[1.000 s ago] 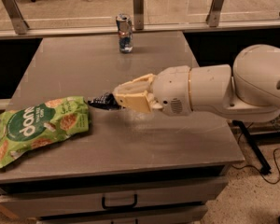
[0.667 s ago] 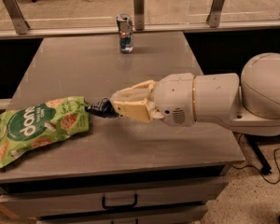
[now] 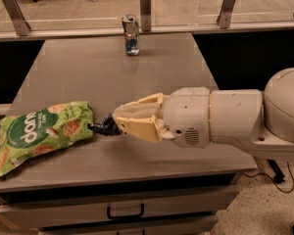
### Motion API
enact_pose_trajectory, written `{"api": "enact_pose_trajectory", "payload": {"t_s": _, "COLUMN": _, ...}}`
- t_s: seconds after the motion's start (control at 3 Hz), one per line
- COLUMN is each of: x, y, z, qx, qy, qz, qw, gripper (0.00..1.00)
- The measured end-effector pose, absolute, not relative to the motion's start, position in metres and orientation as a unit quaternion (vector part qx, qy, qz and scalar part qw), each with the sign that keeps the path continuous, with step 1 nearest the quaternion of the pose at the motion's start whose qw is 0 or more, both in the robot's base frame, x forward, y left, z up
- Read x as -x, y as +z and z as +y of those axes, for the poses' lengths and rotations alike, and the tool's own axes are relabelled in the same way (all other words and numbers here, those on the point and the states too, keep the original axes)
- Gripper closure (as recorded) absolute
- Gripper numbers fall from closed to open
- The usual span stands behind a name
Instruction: Move rxbar blueberry near green rice chip bag
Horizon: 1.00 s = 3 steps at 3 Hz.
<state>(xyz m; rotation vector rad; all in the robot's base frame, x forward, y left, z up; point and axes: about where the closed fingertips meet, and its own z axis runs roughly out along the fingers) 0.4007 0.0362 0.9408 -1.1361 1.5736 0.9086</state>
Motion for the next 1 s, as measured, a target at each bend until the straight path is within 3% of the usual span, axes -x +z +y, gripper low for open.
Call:
{"api": "enact_pose_trajectory", "payload": {"t_s": 0.33, "x": -0.3996, "y": 0.9425, "z": 0.0381, "qx": 0.468, "qy": 0.371, "qz": 0.644, "qw": 0.479, "gripper": 0.12}}
{"api": "enact_pose_trajectory", "payload": {"t_s": 0.67, "x": -0.3983, "y": 0.9439, "z": 0.0401, "qx": 0.47, "qy": 0.369, "qz": 0.643, "qw": 0.479, "gripper": 0.0}}
{"api": "enact_pose_trajectory", "payload": {"t_s": 1.0, "x": -0.3983, "y": 0.944, "z": 0.0402, "qx": 0.47, "qy": 0.369, "qz": 0.643, "qw": 0.479, "gripper": 0.0}}
